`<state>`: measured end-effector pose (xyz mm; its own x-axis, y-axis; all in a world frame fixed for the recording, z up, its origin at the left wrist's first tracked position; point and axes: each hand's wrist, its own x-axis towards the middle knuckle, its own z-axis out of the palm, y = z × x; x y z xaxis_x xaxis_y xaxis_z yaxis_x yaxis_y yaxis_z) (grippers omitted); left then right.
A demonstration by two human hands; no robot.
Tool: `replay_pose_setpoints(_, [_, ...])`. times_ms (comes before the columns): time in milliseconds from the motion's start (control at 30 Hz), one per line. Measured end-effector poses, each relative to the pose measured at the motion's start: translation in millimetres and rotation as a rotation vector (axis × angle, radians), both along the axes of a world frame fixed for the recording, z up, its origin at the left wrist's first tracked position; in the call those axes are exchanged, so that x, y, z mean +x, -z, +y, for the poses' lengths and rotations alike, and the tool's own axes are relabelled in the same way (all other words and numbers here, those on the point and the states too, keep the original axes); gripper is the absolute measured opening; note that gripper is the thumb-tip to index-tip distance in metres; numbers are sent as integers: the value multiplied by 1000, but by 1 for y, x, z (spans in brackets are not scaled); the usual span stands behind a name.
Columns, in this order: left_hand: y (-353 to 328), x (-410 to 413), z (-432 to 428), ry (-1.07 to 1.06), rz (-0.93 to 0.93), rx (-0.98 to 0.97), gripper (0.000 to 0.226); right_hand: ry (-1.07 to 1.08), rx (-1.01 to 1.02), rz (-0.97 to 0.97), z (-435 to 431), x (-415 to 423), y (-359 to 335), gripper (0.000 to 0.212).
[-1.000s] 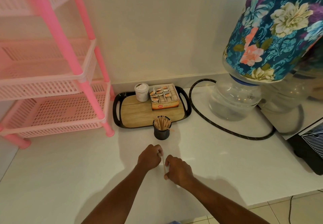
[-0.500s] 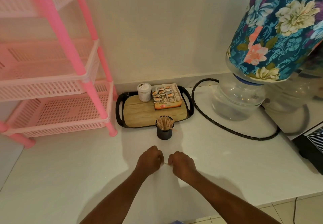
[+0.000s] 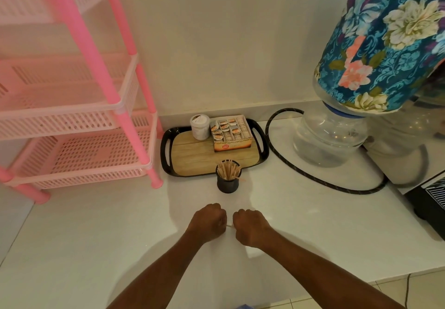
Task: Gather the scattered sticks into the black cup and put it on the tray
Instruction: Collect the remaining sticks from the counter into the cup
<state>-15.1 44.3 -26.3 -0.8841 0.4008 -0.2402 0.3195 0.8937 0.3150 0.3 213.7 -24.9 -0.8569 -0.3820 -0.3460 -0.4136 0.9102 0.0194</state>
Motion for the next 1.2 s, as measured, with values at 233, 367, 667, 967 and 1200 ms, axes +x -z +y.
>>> replay_pose_setpoints(233, [-5, -1, -3, 29, 13, 11, 25, 122, -142, -29, 7, -1, 4, 24])
replay_pose_setpoints(367, [-11, -3, -9, -114, -1, 166, 14, 431, -516, -28, 21, -12, -9, 8])
replay_pose_setpoints(667, [-45, -16, 11, -630, -103, 926, 13, 746, -1557, -128, 12, -38, -88, 7])
replay_pose_setpoints(967, [-59, -33, 12, -898, -75, 1077, 12, 576, -1409, 370, 9, -88, -126, 12])
replay_pose_setpoints(1200, [-59, -44, 2, -956, -73, 1024, 22, 553, -1075, 231, 20, -106, -96, 23])
